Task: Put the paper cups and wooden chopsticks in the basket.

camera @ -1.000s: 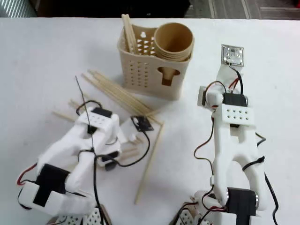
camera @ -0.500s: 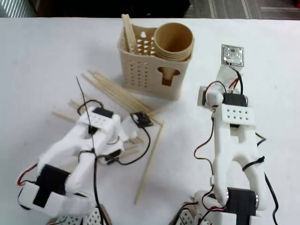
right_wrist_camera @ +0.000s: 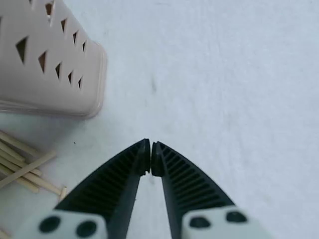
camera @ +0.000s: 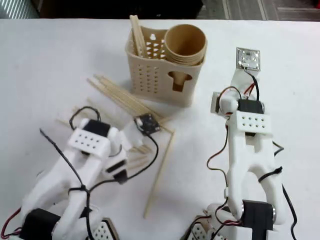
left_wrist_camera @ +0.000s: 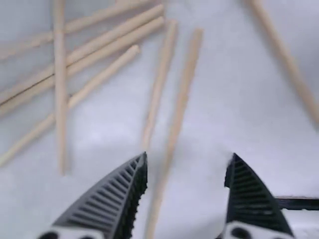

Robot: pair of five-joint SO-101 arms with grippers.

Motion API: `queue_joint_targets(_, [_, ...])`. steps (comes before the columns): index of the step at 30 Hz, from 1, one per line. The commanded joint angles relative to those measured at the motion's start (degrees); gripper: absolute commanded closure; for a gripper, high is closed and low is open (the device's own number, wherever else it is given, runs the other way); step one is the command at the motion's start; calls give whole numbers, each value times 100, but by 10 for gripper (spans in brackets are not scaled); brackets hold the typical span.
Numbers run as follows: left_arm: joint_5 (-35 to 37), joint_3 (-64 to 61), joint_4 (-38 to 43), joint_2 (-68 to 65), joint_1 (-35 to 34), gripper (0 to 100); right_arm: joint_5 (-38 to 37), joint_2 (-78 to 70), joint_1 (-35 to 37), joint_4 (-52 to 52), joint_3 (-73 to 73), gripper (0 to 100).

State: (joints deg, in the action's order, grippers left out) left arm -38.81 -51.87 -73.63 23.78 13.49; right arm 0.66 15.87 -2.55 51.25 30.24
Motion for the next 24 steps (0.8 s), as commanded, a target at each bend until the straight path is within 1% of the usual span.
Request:
queue_joint_targets(1, [9,-308,615,189,-154,732,35,242,-40,-84,-26,978])
queue_joint_targets(6, [9,-396,923,189,-330,731,35,242,-22,-84,-18,978])
queue_joint_targets(8, [-141,-404,1064,180,-444,731,35,242,-22,-84,-18,978])
queue_joint_targets(11, [-352,-422,1099,180,-523,731,35,242,-22,-84,-18,978])
queue_joint_targets(17, [-360,-422,1116,119,-479,732,35,233,-13,-84,-18,978])
queue_joint_targets(21, [-334,-273,1327,-505,-479,735,35,233,-13,-84,-18,978])
queue_joint_targets(24, [-325,290,967,-1121,-505,737,35,233,-13,-84,-18,978])
